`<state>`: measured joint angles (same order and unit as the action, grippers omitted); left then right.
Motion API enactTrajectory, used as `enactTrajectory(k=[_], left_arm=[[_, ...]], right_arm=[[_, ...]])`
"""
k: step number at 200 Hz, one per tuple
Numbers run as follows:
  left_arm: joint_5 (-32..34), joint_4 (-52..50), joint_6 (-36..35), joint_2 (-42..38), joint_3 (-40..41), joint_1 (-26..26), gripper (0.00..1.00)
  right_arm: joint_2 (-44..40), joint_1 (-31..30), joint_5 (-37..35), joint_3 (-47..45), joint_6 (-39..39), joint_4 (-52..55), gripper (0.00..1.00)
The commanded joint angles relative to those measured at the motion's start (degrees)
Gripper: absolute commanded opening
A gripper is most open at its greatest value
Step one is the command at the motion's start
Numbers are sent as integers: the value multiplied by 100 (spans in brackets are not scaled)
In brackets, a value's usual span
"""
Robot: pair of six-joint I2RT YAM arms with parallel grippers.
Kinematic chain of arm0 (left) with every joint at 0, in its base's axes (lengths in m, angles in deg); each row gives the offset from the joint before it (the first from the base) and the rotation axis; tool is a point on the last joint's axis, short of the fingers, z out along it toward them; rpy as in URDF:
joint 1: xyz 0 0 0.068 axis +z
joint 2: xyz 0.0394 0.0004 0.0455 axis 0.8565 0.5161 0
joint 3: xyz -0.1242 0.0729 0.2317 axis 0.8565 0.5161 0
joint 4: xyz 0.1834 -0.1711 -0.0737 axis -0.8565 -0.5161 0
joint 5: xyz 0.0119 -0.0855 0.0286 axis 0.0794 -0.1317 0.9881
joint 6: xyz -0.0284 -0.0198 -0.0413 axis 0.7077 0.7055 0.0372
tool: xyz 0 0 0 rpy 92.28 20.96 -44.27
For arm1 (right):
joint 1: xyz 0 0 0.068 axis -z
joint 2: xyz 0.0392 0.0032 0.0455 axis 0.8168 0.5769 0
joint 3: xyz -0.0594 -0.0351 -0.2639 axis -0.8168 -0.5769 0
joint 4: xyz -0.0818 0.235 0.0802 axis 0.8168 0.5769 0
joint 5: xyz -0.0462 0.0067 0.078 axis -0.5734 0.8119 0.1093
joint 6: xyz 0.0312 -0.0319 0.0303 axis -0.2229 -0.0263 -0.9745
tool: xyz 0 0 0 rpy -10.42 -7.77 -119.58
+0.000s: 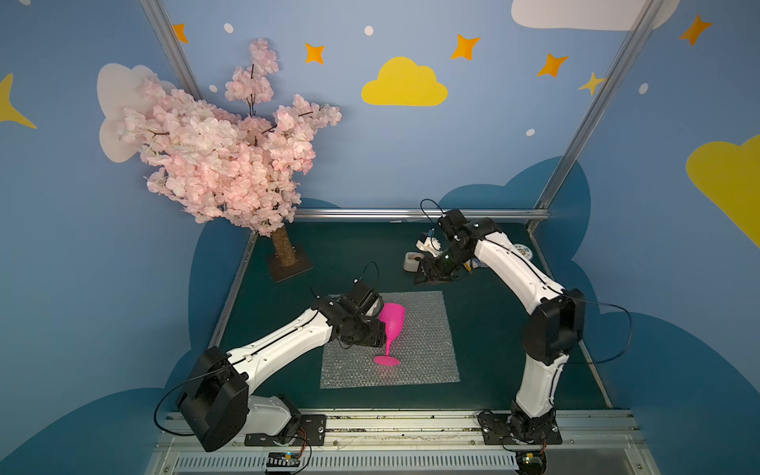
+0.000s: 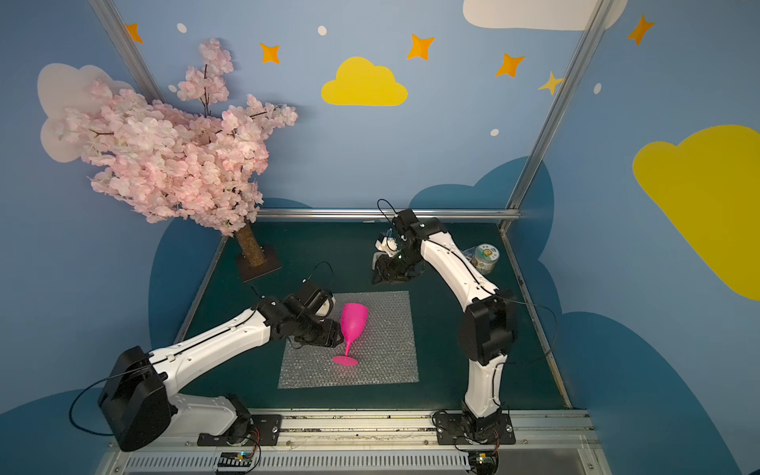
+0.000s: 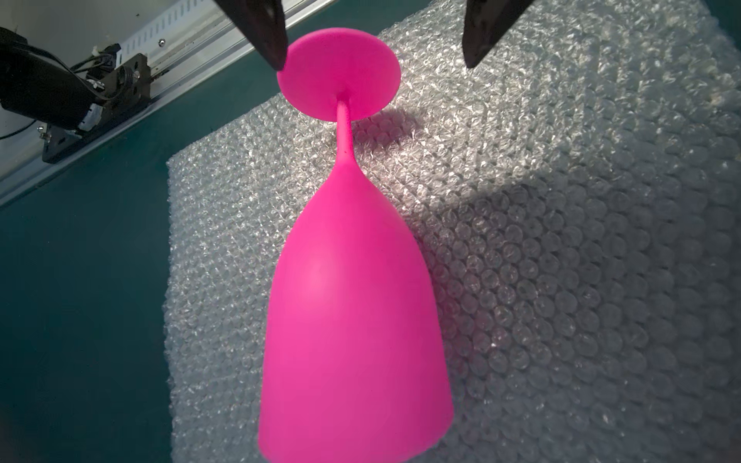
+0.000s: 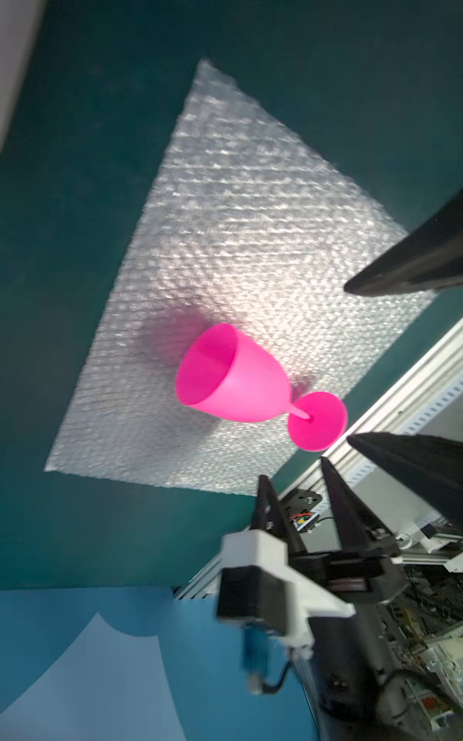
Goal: Wrap wine glasses in bubble wrap
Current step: Place the wine glass on the bubble wrap, then pick up the wine glass from the bubble wrap.
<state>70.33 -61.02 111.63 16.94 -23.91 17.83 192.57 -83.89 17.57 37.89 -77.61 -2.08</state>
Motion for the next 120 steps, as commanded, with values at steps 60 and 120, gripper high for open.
enactTrajectory(k=[60,120], left_arm=[[854,-1151,545,-631,158,1604,78],[1635,-1525,864,-904,499,2062,82]], right_arm=[[-1633,-1936,-1382,-3252,-3756,-3401,44],[-778,-2983,-2816,-2787,-4451,-2866,41]])
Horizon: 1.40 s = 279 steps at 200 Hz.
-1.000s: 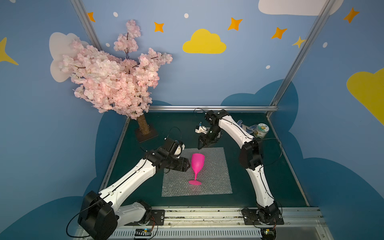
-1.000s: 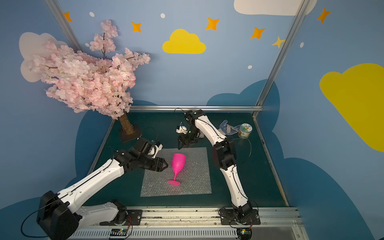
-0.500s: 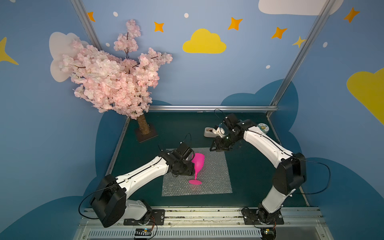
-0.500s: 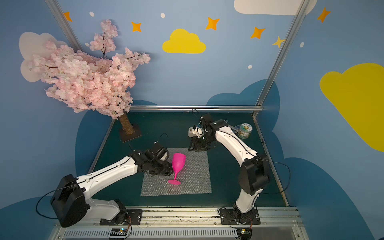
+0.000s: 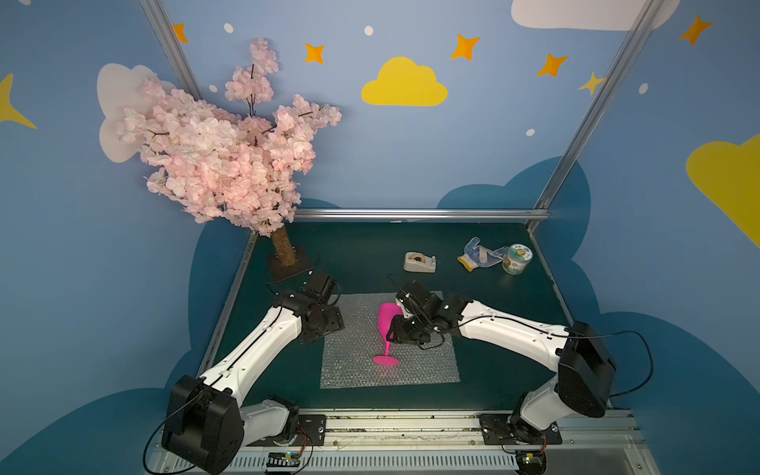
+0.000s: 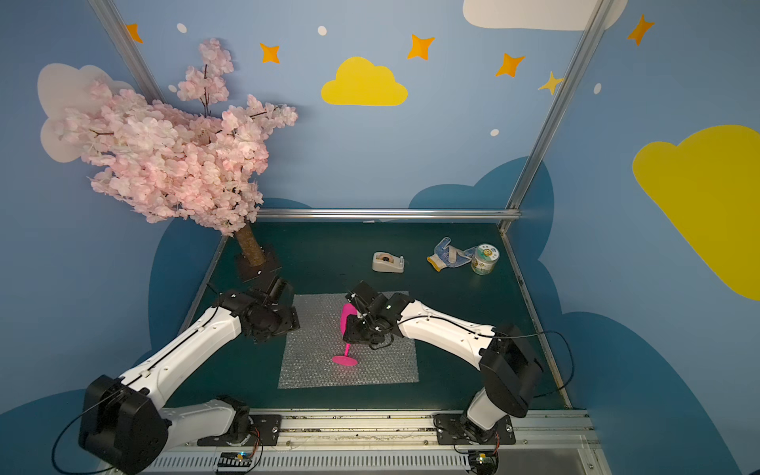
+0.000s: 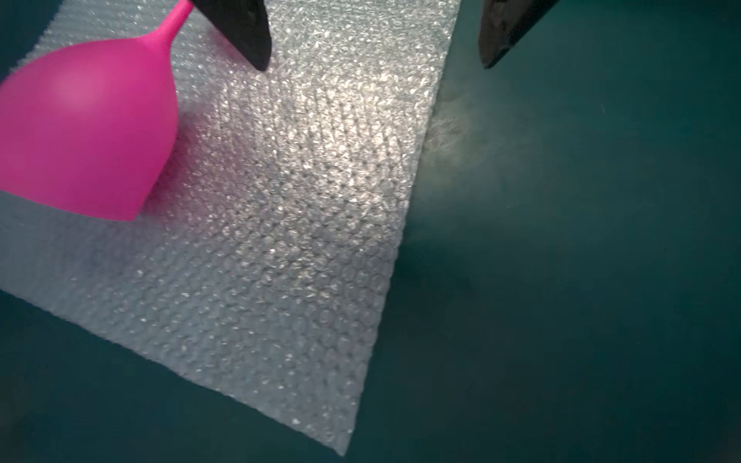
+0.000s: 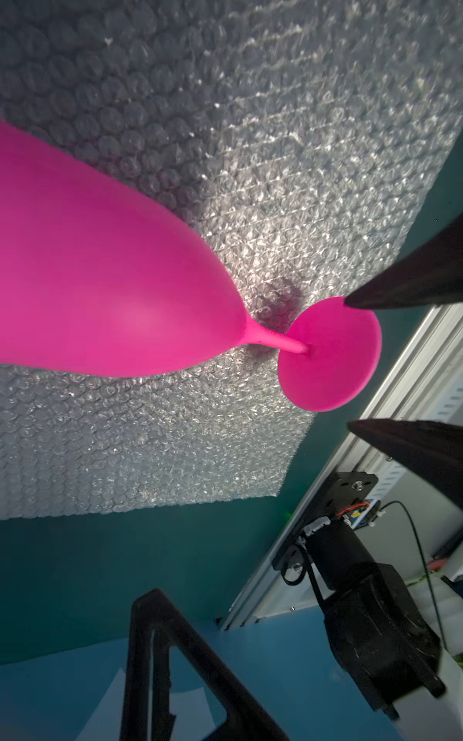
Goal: Wrap wine glasses in bubble wrap
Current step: Pick up the wine glass from the bubble wrap.
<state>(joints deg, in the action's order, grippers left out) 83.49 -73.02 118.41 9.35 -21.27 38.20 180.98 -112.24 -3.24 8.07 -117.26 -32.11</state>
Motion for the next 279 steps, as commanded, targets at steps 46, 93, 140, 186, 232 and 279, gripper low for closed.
enactTrajectory(k=[46,93,140,186,232,279], left_arm=[[108,-11,105,-400,690,32,81],[84,66,-49,-685,775,26,81],[29,66,-137,-845,775,27,80],[49,99,-233,-1018,846,25,78],[-317,-10,-346,-861,808,25,78],[-634,31,-293,-545,906,42,76]], right_arm=[[979,-390,-932,436,-555,146,35],[1484,-519,-814,693,-676,99,32],[1684,-570,-805,727,-742,222,18],[1375,-580,-814,686,-585,431,11],[670,-792,-486,391,-866,368,11],[1001,-1160,-181,157,-1223,-420,11]])
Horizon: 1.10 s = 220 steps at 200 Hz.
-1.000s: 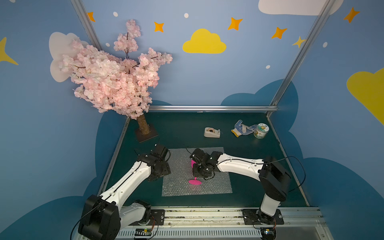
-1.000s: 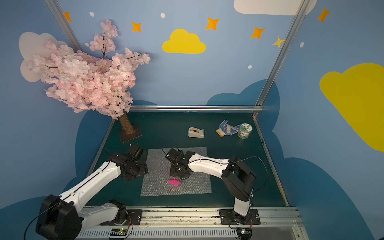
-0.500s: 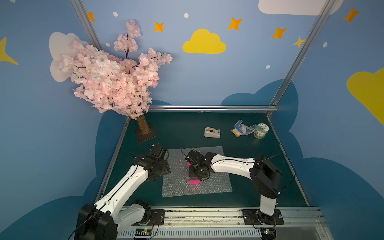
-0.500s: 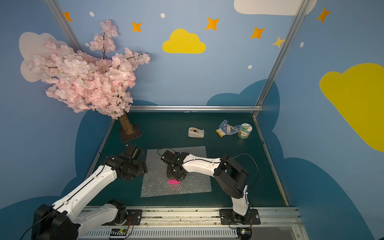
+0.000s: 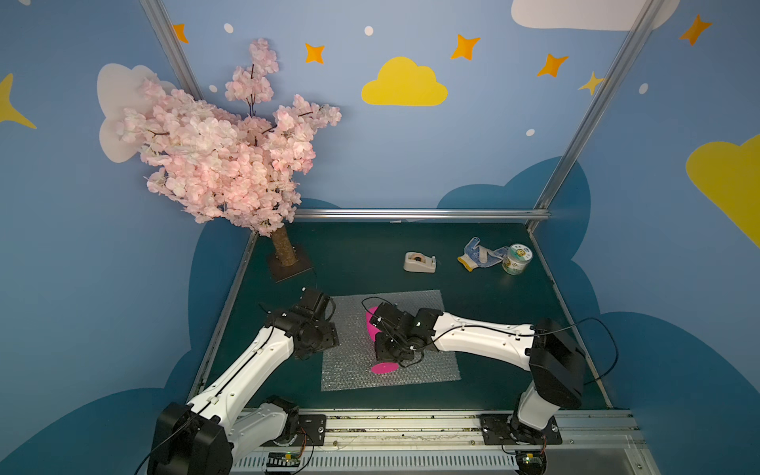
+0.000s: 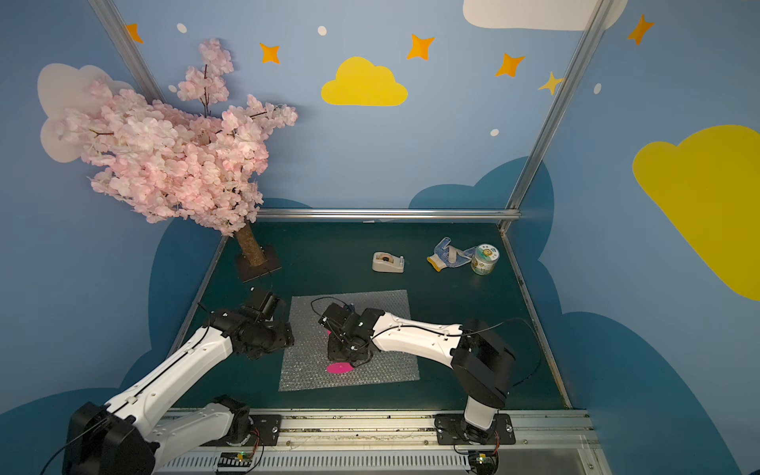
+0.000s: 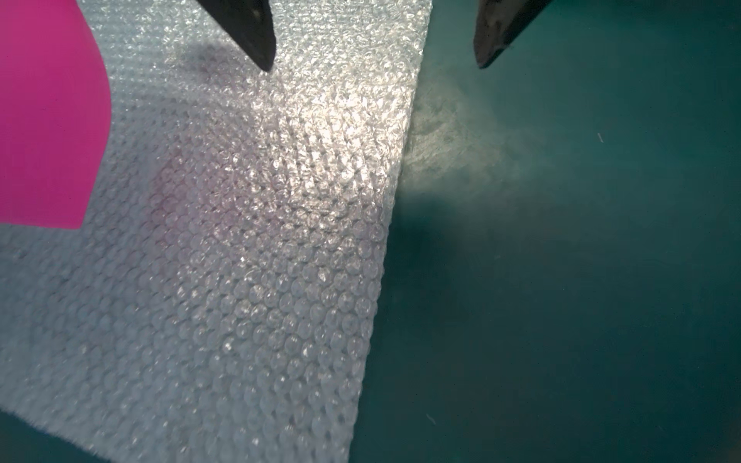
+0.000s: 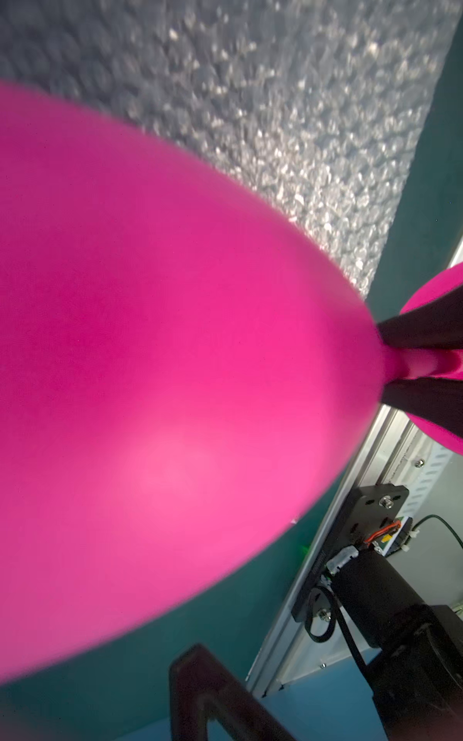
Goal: Wrap wine glasses in bubble wrap
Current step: Pick up the wine glass from the bubble wrap, then place the wine glass on the bubble wrap.
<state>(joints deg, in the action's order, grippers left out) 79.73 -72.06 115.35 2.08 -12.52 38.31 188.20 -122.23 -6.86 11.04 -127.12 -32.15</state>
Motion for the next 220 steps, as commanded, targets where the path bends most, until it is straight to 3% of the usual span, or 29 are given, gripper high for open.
enactTrajectory(k=[1,67,123,220], left_arm=[[-258,-65,22,198,32,36,76],[-147,205,309,634,311,20,66],[-236,623,360,296,683,15,64],[-338,881,166,659,569,25,59]], right_arm=[[289,-166,181,-150,-239,-437,11],[478,-427,-545,-418,-561,-939,11],[287,-431,-858,-367,-515,-879,11],[342,-262,-807,-95,-598,-572,15]])
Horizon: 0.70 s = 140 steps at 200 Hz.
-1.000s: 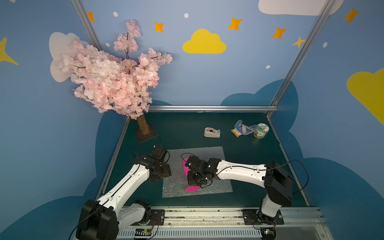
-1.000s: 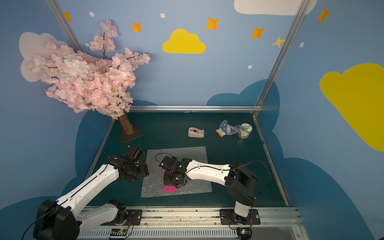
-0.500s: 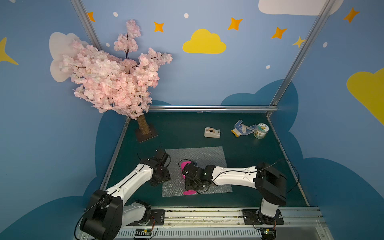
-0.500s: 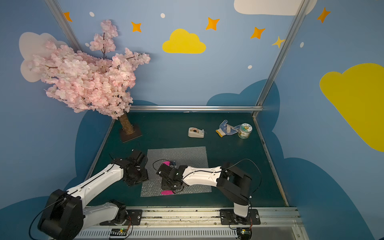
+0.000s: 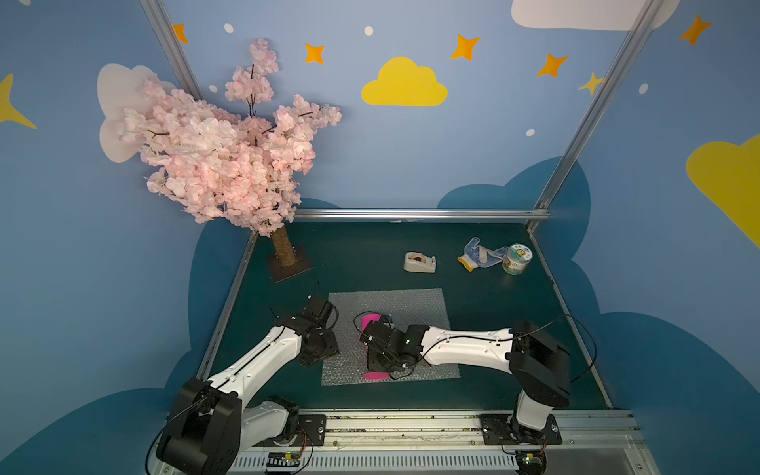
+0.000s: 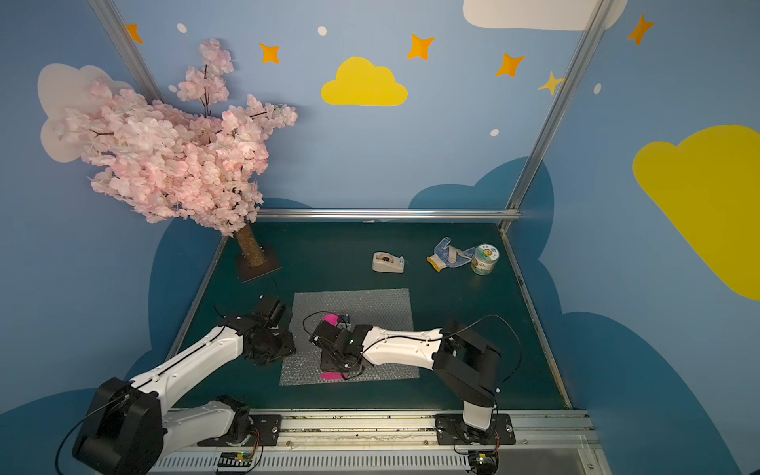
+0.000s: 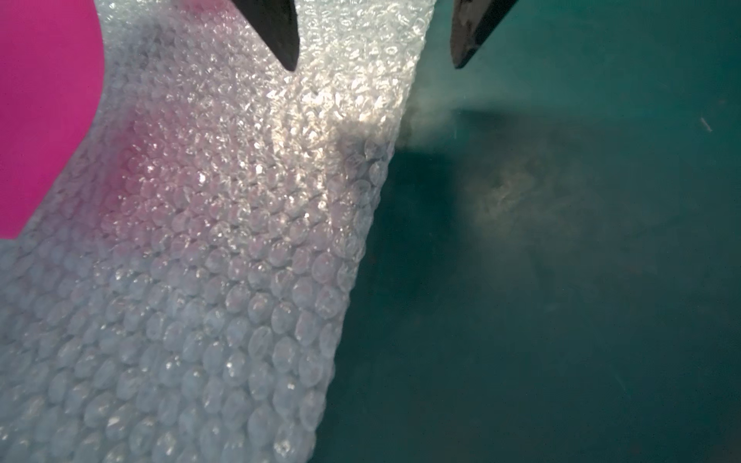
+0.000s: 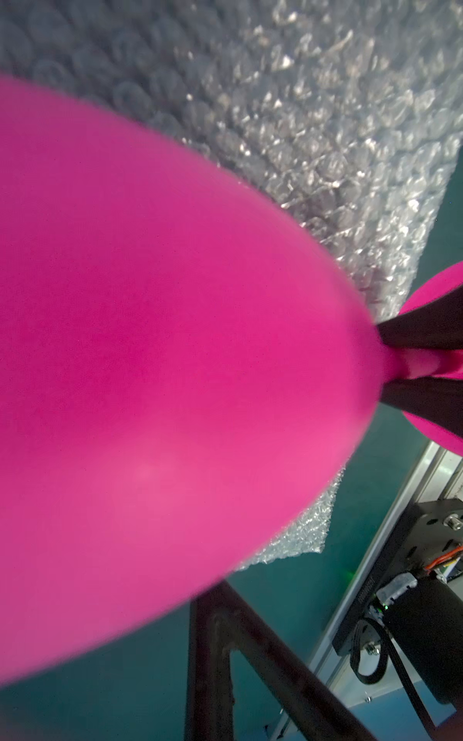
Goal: Wrap wine glasses in bubble wrap
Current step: Place the wine glass on the bubble wrap.
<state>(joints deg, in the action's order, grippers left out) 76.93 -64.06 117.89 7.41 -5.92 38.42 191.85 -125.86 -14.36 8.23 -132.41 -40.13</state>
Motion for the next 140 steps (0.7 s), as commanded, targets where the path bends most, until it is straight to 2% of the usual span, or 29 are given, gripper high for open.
enactTrajectory(k=[1,80,108,140], left_arm=[[-62,83,-89,131,-86,17,59],[-303,483,-247,472,32,15,50],[-291,528,-261,523,50,22,43],[-264,486,-324,488,59,19,43]], right_arm=[[-19,107,-51,190,-66,230,15],[320,238,340,253,136,231,22],[19,194,131,448,513,509,31],[-366,187,-172,752,950,1060,40]])
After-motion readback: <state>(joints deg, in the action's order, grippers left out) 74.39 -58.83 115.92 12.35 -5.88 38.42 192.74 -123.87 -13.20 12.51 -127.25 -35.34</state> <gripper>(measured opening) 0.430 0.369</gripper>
